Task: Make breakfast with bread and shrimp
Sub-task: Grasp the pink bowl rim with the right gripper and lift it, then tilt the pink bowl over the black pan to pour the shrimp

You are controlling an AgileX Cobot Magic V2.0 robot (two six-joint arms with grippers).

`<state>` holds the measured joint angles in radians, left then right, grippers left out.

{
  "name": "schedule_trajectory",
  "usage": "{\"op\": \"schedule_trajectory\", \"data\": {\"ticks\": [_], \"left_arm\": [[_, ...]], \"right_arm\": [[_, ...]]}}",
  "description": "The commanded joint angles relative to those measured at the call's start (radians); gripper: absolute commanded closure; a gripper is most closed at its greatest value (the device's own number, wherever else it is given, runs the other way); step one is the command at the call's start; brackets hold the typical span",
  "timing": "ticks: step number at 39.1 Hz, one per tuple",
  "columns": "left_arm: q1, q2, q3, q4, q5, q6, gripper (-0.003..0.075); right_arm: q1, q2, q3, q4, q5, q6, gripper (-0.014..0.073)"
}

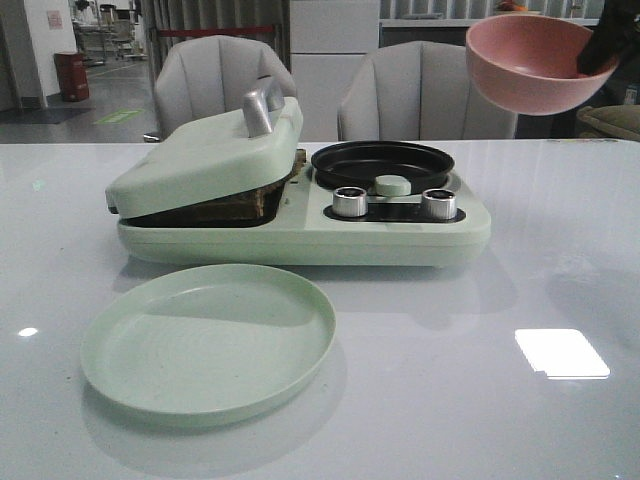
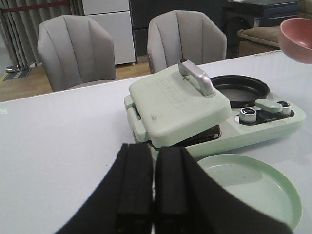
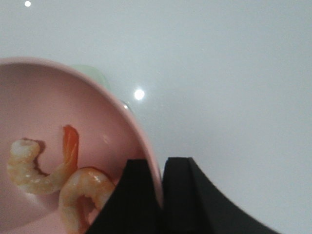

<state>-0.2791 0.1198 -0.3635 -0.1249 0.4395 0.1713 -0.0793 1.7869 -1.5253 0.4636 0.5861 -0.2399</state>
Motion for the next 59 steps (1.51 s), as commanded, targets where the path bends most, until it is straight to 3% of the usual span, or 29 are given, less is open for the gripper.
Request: {"op": "schedule_trajectory", "data": {"ticks": [1,11,21,32,44,54,59], "left_arm": [[-0.004,0.011,-0.028,-0.009,-0.082,-0.013,0.0606],[-0.004,0.011,-0.028,-0.009,-0.082,-0.013,0.0606],[-0.004,0.011,-0.028,-0.009,-0.082,-0.013,0.0606],[-0.004,0.011,-0.028,-0.009,-0.082,-0.013,0.0606],[-0.004,0.011,-0.028,-0.009,-0.082,-0.013,0.0606],[-0.004,0.011,-0.028,-0.009,-0.082,-0.013,0.0606],[-0.004,0.011,-0.028,-0.009,-0.082,-0.013,0.0606]], "right_arm": [[0.043,-0.057,-0.04,0.086,-0.124,-0.095,0.0462],[0.152,-0.056,-0.012,0.089,-0.429,-0.137,0.0462],[0.254,-0.038,0.127,0.071,-0.896,-0.137,0.0461],[0.311,0.105,0.162,-0.183,-1.21,-0.134,0.0457],[0.315,0.224,0.174,-0.304,-1.801,-0.119,0.0457],[0.315,0.256,0.174,-0.48,-1.877,-0.136,0.0457],[0.315,0.29,0.173,-0.556,-1.882,-0.273,0.0457]]}}
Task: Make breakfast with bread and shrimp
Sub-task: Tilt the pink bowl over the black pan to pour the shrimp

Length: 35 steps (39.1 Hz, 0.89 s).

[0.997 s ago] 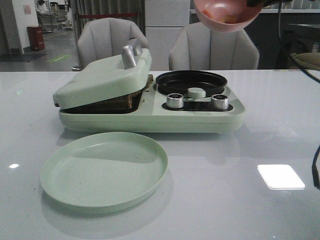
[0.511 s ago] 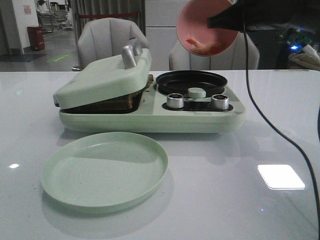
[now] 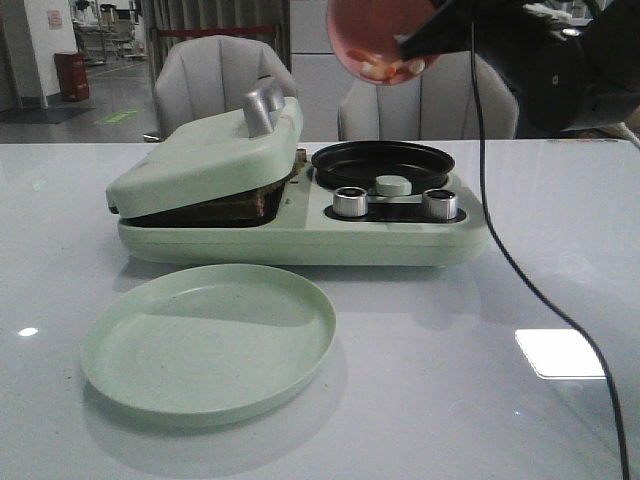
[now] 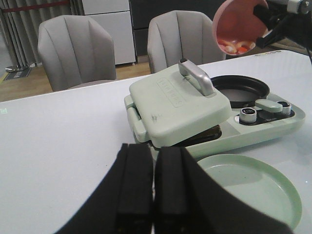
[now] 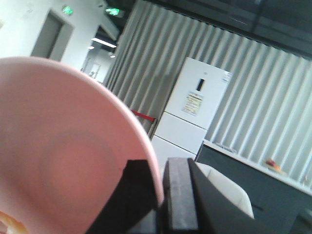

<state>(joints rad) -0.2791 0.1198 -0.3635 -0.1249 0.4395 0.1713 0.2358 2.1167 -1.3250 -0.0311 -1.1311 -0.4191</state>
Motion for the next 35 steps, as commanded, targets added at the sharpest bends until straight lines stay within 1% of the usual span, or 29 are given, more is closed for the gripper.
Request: {"op": "schedule_trajectory", "data": {"ticks": [1,5,9,12,18,25,27,31,33,35], "left_arm": [[-0.004,0.011,-0.028,-0.009,-0.082,-0.013,0.0606],[-0.004,0.011,-0.028,-0.009,-0.082,-0.013,0.0606],[-0.004,0.011,-0.028,-0.009,-0.082,-0.013,0.0606],[-0.004,0.011,-0.028,-0.009,-0.082,-0.013,0.0606],[-0.004,0.011,-0.028,-0.009,-0.082,-0.013,0.0606],[-0.004,0.011,-0.028,-0.009,-0.082,-0.013,0.0606],[-0.004,0.011,-0.028,-0.009,-0.082,-0.013,0.0606],[-0.004,0.011,-0.028,-0.009,-0.082,-0.013,0.0606],[-0.004,0.011,-0.028,-0.009,-0.082,-0.013,0.0606],[-0.004,0.011,-0.028,-0.009,-0.082,-0.013,0.0606]], "right_arm": [[0.0,-0.03,-0.029,-0.065,-0.165,-0.124,0.0457],[-0.001,-0.001,-0.029,-0.068,-0.16,-0.273,0.0457],[-0.001,0.015,-0.029,-0.068,-0.15,-0.349,0.0457],[-0.001,0.015,-0.029,-0.075,-0.143,-0.367,0.0457],[-0.001,0.008,-0.032,-0.086,-0.125,-0.358,0.0457],[-0.002,-0.018,-0.032,-0.038,-0.092,-0.254,0.0457],[-0.002,-0.031,-0.032,0.007,-0.083,-0.192,0.0457],[-0.002,-0.062,-0.032,0.101,-0.048,-0.01,0.0457],[-0.002,-0.083,-0.032,0.159,-0.011,0.09,0.0457],[-0.002,-0.101,-0.032,0.201,0.027,0.154,0.0457]]}}
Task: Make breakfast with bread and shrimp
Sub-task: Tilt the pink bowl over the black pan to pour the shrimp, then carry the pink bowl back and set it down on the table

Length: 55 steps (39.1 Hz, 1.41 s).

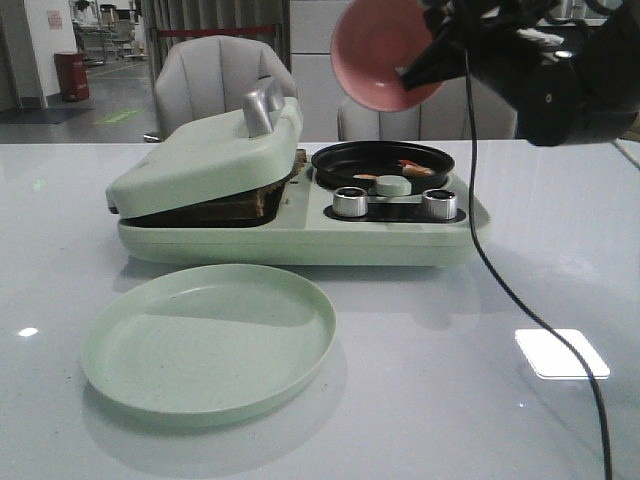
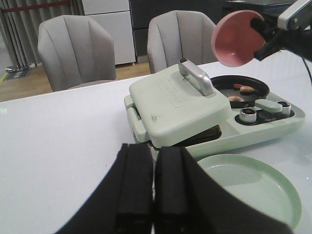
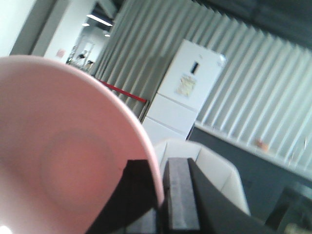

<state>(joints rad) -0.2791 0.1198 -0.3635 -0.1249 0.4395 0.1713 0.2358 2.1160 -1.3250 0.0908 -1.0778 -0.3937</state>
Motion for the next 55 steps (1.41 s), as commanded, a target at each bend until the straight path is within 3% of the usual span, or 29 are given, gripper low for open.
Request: {"op": "schedule_trajectory", "data": {"ticks": [1,16,34,43,55], "left_arm": [[-0.004,0.011,-0.028,-0.009,-0.082,-0.013,0.0606],[-0.004,0.011,-0.028,-0.009,-0.082,-0.013,0.0606],[-0.004,0.011,-0.028,-0.009,-0.082,-0.013,0.0606],[-0.004,0.011,-0.028,-0.009,-0.082,-0.013,0.0606],[-0.004,0.011,-0.028,-0.009,-0.082,-0.013,0.0606]], "right_arm": [[-0.002,-0.115,-0.032,0.104,0.009,0.161,0.0457],[-0.018,-0.393,-0.032,0.256,0.71,0.206,0.0457],[-0.204,-0.586,-0.032,0.255,1.407,0.206,0.0457],[-0.286,-0.582,-0.031,0.254,1.601,0.206,0.0457],[-0.353,-0.551,-0.031,0.204,1.719,0.206,0.0457]]}}
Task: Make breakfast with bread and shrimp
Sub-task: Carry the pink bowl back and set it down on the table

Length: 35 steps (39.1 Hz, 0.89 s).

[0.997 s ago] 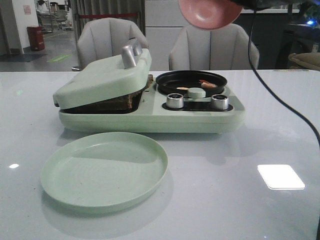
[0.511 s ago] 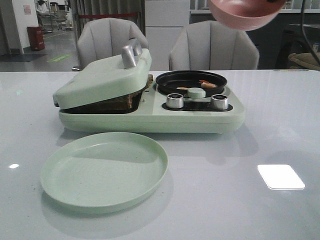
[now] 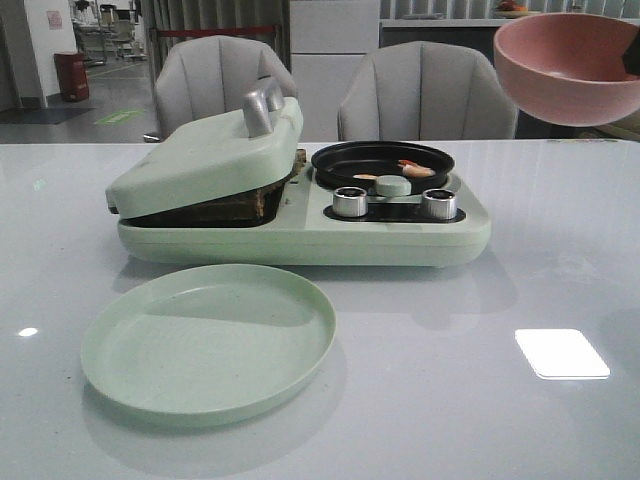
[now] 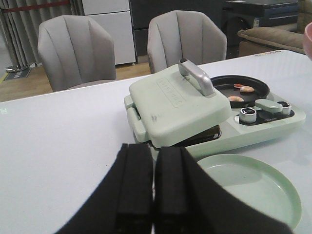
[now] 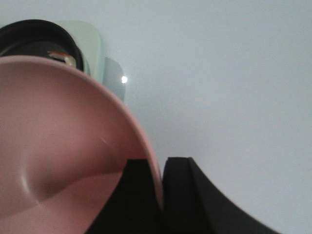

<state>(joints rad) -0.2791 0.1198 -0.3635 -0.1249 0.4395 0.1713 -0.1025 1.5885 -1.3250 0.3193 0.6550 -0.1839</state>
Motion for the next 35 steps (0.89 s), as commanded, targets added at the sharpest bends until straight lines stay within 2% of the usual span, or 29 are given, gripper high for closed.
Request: {"op": "schedule_trajectory", "data": {"ticks": [1,9,25,29,33,35], "left_arm": [[-0.004,0.011,-0.028,-0.009,-0.082,-0.013,0.0606],[-0.004,0.011,-0.028,-0.009,-0.082,-0.013,0.0606],[-0.004,0.011,-0.028,-0.009,-0.082,-0.013,0.0606],[-0.004,0.011,-0.028,-0.009,-0.082,-0.013,0.0606],[-0.004,0.011,-0.028,-0.009,-0.082,-0.013,0.0606],[-0.004,0.011,-0.028,-0.009,-0.082,-0.013,0.0606]], "right_arm": [[-0.014,-0.017,-0.031,-0.037,-0.003,-0.004,0.0457],[-0.014,0.093,-0.031,-0.074,0.067,-0.004,0.0457],[-0.014,0.281,-0.031,-0.051,0.066,-0.004,0.0442],[-0.014,0.293,-0.031,-0.052,0.069,-0.004,0.0337],[-0.014,0.29,-0.038,-0.074,0.082,-0.004,0.0154],[-0.014,0.288,-0.053,-0.099,0.101,-0.004,0.0092]]}}
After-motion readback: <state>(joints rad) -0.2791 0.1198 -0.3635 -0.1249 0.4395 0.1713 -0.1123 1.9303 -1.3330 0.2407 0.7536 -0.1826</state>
